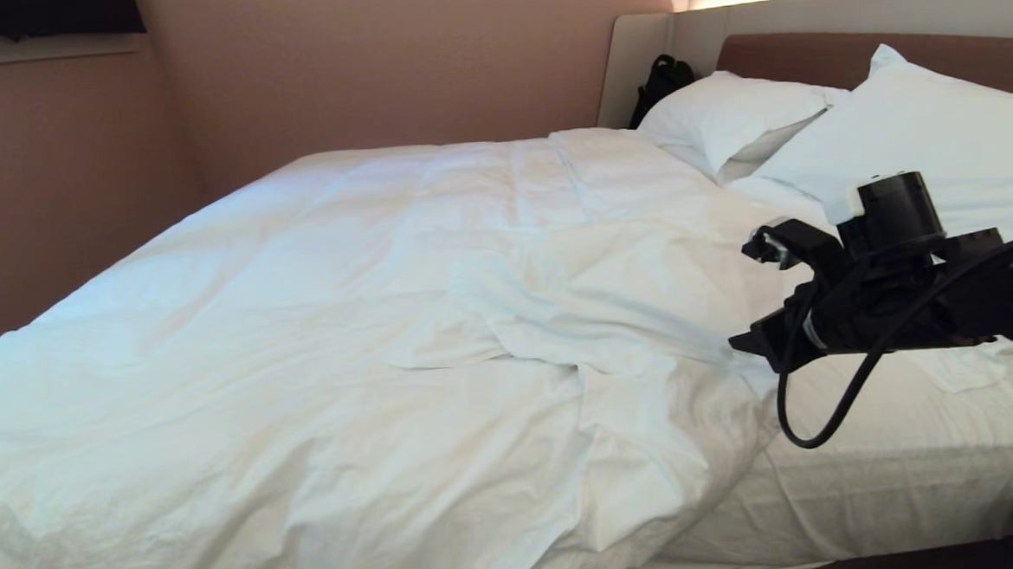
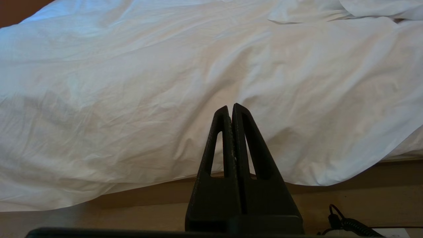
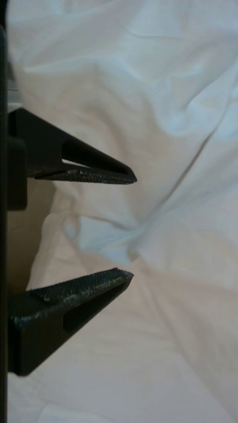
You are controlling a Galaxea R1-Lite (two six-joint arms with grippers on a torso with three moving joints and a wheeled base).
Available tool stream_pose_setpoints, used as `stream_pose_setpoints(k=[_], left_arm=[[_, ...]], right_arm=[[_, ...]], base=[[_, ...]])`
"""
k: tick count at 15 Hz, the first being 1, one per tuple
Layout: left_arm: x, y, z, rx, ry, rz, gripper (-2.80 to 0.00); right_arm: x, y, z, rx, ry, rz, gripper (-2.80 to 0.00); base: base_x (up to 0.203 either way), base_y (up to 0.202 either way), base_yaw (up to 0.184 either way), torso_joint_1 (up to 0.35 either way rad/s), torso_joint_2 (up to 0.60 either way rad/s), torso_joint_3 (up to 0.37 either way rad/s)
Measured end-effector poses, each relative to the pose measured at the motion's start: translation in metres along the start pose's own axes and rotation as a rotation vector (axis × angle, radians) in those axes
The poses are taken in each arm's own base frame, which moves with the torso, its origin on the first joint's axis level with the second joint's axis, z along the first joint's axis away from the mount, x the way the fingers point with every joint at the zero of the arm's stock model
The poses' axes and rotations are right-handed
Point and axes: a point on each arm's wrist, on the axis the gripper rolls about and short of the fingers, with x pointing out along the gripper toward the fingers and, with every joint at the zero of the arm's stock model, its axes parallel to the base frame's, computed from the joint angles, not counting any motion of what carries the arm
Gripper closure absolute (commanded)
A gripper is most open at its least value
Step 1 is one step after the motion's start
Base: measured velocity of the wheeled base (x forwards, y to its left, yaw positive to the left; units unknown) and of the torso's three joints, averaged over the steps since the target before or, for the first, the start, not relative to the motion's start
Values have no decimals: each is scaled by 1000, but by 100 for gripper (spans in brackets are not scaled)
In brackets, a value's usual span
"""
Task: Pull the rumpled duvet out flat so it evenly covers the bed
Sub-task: Flatten the corners of the folded blanket
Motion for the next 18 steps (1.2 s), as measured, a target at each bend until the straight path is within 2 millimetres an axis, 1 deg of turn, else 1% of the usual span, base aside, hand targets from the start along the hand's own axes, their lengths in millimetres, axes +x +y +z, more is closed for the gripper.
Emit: stream_pose_setpoints(k=[2, 4, 7, 11, 13, 15, 16, 18], left_arm=[[0, 0, 0, 0, 0, 0, 0], [0, 0, 0, 0, 0, 0, 0], [0, 0, 0, 0, 0, 0, 0], [0, 0, 0, 0, 0, 0, 0], [0, 0, 0, 0, 0, 0, 0], [0, 0, 0, 0, 0, 0, 0], [0, 0, 0, 0, 0, 0, 0], [0, 0, 0, 0, 0, 0, 0]], right_arm=[[14, 2, 7, 25, -49, -4, 0], [23, 3, 15, 53, -111, -15, 0], [26, 2, 27, 84, -209, -29, 0], [22, 2, 48, 112, -324, -62, 0], [26, 6, 51, 126, -337, -59, 0], [36, 9, 51, 134, -340, -56, 0], [42, 10, 50, 134, -341, -57, -280], [51, 11, 50, 136, -344, -56, -280]], base=[[0, 0, 0, 0, 0, 0], [0, 0, 0, 0, 0, 0], [0, 0, 0, 0, 0, 0], [0, 0, 0, 0, 0, 0], [0, 0, 0, 0, 0, 0], [0, 0, 0, 0, 0, 0], [0, 0, 0, 0, 0, 0], [0, 0, 0, 0, 0, 0]])
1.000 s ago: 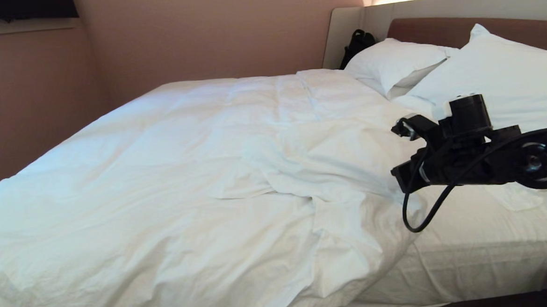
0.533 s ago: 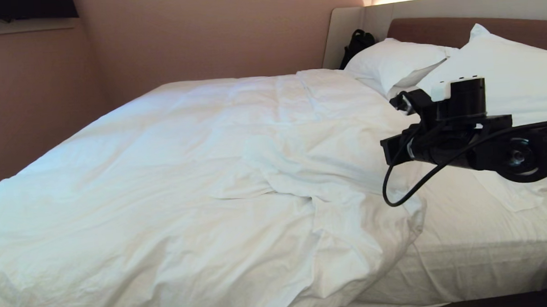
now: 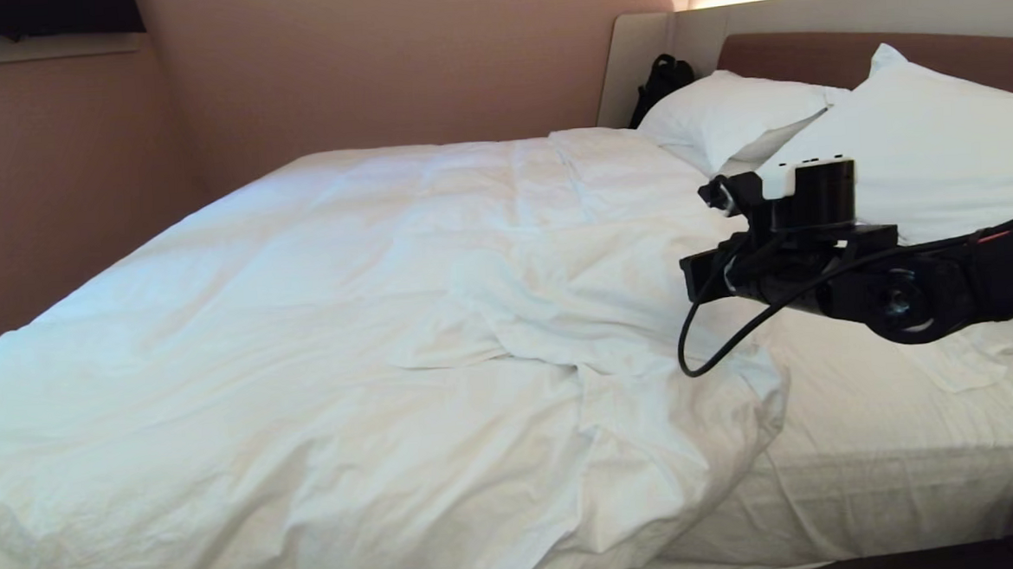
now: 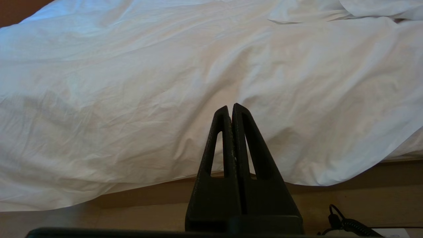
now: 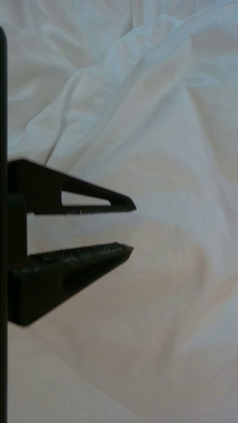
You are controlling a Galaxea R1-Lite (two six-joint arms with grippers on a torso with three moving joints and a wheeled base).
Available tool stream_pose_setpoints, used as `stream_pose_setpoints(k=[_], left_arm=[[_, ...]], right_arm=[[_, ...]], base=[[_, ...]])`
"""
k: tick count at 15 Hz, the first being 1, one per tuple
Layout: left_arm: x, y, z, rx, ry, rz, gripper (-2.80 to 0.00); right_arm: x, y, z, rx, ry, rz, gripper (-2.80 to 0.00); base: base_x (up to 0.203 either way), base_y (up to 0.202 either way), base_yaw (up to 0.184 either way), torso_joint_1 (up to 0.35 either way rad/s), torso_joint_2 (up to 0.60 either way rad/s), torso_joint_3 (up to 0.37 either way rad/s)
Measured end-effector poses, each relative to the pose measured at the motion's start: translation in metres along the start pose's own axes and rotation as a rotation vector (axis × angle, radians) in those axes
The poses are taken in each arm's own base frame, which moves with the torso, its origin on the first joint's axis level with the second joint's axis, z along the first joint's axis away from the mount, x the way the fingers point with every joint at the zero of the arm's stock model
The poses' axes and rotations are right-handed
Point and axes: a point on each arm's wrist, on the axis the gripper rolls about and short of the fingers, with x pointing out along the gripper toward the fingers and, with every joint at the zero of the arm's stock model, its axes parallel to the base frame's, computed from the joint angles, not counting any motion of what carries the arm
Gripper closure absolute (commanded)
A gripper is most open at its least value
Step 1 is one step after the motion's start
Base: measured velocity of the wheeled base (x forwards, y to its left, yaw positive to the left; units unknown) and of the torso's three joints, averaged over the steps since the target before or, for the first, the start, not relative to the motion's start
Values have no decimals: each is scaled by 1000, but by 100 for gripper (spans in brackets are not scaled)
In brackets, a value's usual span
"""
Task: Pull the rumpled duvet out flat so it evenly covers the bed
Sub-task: Flatten the corners of the folded blanket
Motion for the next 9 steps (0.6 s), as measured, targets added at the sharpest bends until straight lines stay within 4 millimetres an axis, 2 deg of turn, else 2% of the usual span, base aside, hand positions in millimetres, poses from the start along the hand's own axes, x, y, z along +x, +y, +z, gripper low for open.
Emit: stream_pose_setpoints(k=[9], left_arm=[[0, 0, 0, 0, 0, 0, 0]], right_arm=[[21, 4, -15, -1, 41, 6, -280]], base=[[0, 0, 0, 0, 0, 0]])
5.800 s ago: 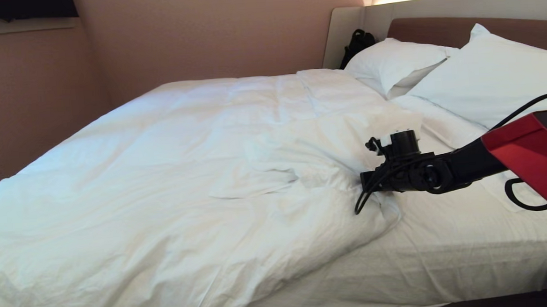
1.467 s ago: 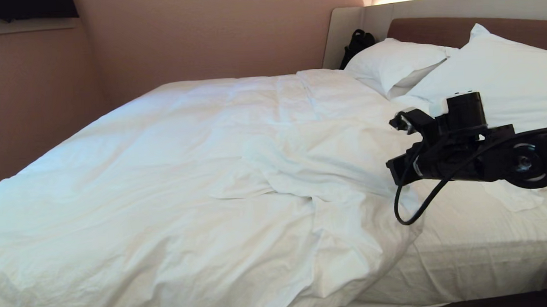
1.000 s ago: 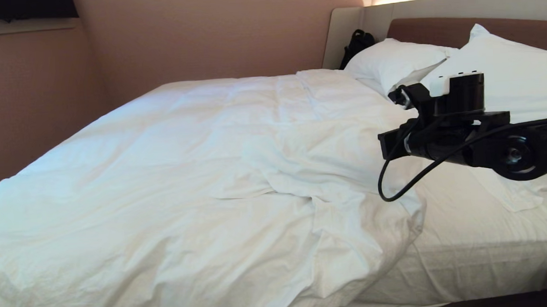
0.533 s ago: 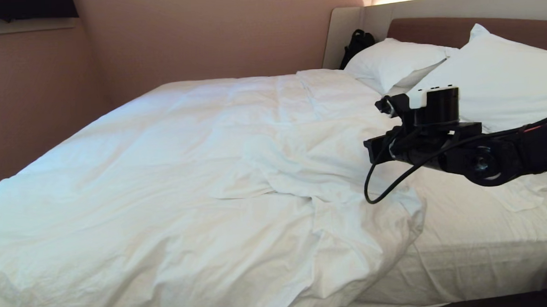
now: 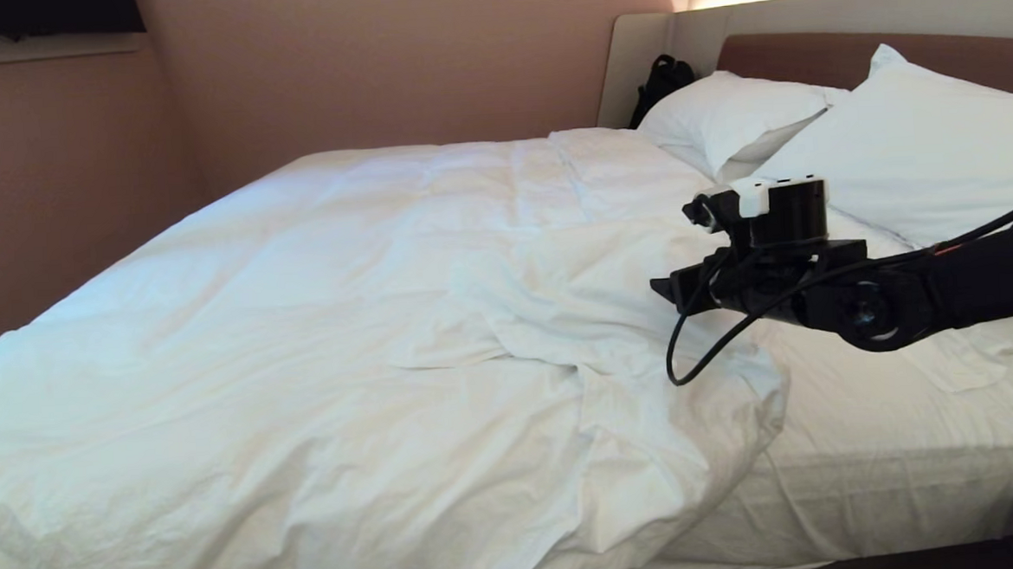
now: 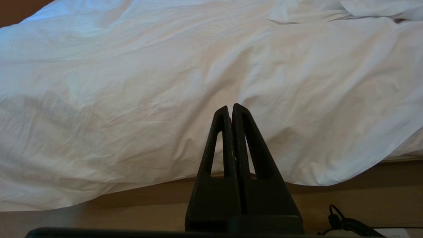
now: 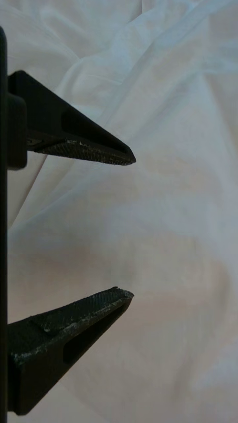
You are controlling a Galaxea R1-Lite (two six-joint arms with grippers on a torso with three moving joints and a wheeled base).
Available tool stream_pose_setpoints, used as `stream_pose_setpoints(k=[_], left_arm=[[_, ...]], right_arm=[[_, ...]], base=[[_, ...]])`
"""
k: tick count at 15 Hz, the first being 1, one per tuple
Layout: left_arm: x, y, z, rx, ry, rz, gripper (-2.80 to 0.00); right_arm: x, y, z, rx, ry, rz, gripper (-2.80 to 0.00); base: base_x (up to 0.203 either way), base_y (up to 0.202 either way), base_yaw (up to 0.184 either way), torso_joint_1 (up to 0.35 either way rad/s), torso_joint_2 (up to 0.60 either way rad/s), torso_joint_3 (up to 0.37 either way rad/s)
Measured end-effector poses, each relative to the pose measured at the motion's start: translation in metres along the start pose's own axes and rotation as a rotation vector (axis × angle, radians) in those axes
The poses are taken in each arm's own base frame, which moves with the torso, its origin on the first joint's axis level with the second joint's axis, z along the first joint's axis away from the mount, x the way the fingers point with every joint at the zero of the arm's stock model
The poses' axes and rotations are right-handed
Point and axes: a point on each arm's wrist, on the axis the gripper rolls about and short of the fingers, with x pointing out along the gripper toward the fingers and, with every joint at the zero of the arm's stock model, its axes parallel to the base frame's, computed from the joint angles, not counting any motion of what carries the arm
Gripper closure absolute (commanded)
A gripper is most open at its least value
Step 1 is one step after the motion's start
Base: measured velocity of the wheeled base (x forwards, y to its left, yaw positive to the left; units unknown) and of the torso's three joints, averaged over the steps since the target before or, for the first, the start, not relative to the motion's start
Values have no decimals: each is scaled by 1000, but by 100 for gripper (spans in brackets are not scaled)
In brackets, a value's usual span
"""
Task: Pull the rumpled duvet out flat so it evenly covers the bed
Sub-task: Flatten the corners of the folded blanket
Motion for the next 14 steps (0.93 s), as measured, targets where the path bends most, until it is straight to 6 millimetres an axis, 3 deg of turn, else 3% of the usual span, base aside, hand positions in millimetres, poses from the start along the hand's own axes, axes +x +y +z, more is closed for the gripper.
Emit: stream_pose_setpoints(k=[8, 14], left_arm=[[0, 0, 0, 0, 0, 0, 0], [0, 0, 0, 0, 0, 0, 0]], right_arm=[[69, -9, -40, 103, 91, -14, -280], [98, -24, -64, 127, 158, -41, -280]], base=[[0, 0, 0, 0, 0, 0], [0, 0, 0, 0, 0, 0]])
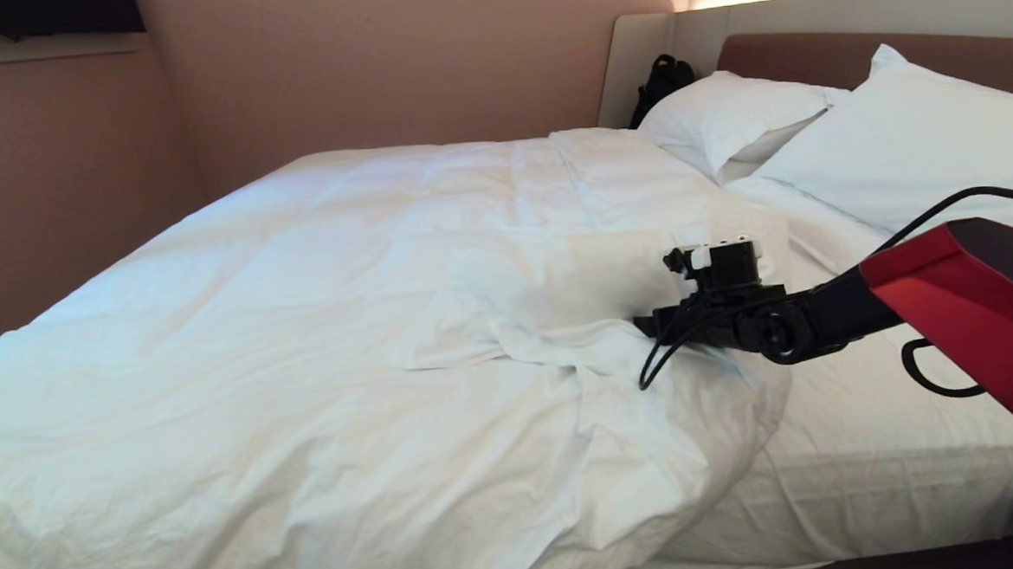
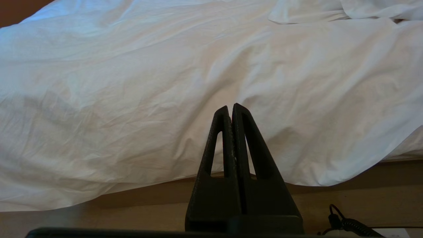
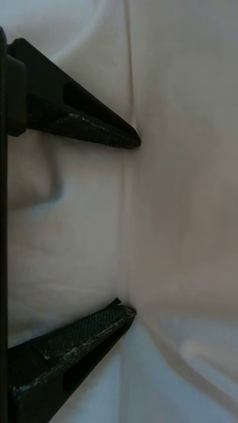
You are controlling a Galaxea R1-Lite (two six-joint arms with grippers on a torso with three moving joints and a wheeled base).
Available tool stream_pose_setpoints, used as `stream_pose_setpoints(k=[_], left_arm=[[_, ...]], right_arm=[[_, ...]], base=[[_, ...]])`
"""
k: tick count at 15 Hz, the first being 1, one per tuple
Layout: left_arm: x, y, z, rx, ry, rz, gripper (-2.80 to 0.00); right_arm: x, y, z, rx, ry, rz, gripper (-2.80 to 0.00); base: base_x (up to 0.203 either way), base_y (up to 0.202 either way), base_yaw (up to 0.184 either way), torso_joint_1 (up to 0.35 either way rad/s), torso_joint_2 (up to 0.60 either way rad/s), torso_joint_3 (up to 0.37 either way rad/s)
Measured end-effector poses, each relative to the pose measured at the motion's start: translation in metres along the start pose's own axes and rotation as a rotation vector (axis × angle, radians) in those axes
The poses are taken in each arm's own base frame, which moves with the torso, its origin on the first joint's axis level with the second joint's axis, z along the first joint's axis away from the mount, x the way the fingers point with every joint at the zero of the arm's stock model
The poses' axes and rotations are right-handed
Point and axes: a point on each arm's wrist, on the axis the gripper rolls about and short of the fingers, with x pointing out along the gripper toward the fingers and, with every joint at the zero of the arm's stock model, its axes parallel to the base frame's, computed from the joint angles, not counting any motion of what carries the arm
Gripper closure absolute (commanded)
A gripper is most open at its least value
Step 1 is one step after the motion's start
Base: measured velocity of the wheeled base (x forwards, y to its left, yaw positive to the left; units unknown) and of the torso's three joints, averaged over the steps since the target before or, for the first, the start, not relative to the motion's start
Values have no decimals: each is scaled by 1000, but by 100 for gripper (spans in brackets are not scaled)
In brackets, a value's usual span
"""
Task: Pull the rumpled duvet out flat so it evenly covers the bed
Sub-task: Flatten the corners of the folded blanket
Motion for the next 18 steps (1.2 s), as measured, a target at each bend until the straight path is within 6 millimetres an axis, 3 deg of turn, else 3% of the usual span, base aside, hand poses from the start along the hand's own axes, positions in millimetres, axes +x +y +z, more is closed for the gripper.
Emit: stream_pose_setpoints(k=[8, 9, 14, 18], left_arm=[[0, 0, 0, 0, 0, 0, 0], [0, 0, 0, 0, 0, 0, 0], [0, 0, 0, 0, 0, 0, 0], [0, 0, 0, 0, 0, 0, 0]], right_arm=[[12, -10, -11, 54, 97, 29, -280], [12, -10, -12, 54, 99, 29, 0], [11, -11, -10, 60, 98, 28, 0], [-4, -12, 5, 88, 65, 27, 0]], base=[[0, 0, 0, 0, 0, 0], [0, 0, 0, 0, 0, 0], [0, 0, 0, 0, 0, 0], [0, 0, 0, 0, 0, 0]])
